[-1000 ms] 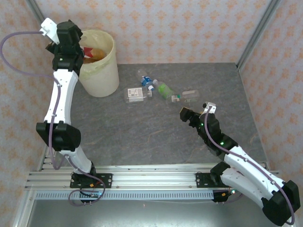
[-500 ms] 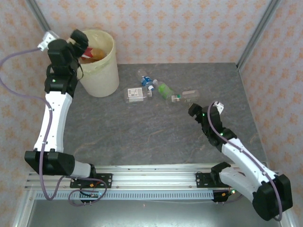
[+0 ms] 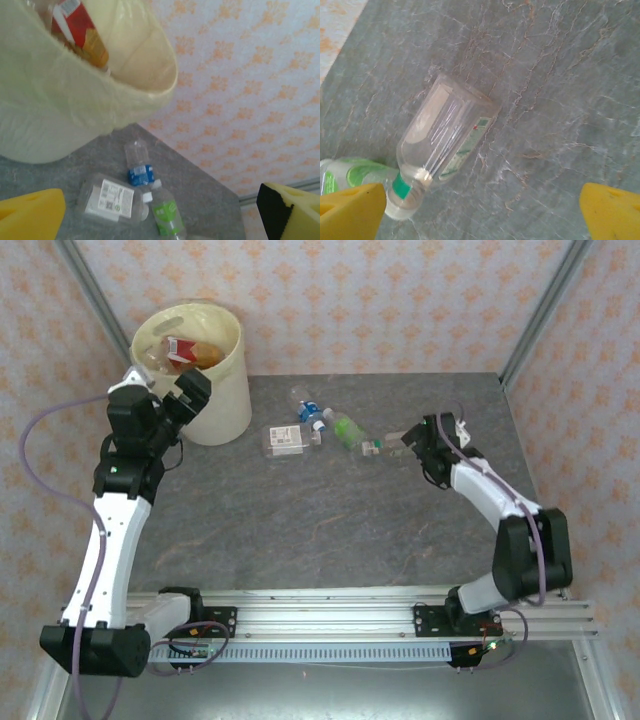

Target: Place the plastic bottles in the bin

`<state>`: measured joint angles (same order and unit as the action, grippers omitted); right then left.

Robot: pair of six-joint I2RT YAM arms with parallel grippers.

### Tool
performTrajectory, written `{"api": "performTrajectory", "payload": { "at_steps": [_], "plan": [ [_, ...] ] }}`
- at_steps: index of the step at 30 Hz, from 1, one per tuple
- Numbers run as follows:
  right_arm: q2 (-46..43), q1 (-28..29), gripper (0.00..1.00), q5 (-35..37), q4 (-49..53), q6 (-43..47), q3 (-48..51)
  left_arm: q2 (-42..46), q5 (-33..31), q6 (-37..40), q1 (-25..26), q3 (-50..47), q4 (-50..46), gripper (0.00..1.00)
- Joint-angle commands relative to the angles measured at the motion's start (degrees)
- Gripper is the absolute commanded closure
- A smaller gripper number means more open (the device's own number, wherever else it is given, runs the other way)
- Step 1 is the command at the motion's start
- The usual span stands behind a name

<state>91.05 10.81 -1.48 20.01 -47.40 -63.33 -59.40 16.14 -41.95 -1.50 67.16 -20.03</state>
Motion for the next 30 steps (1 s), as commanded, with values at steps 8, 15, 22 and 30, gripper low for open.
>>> {"api": "performTrajectory", "payload": {
  "at_steps": [8, 15, 22, 30],
  "plan": [
    [17.5, -0.3, 0.01, 2.0, 10.3, -13.1, -17.1, 5.2, -0.1, 0.3, 0.0, -9.6, -1.5, 0.0],
    [22.8, -0.3, 0.0, 3.3, 9.9, -17.1, -20.9, 6.5, -1.0, 3.8, 0.0, -9.2, -5.4, 0.0],
    [27.2, -0.3, 0.05, 2.3, 9.8, -20.1, -23.3, 7.0, -0.8, 4.3, 0.0, -11.3, -5.6, 0.0],
    [28.5, -0.7, 0.23, 1.8, 8.1, -19.6, -23.9, 6.0, 1.6, 4.9, 0.0, -10.6, -5.2, 0.0]
  ]
}}
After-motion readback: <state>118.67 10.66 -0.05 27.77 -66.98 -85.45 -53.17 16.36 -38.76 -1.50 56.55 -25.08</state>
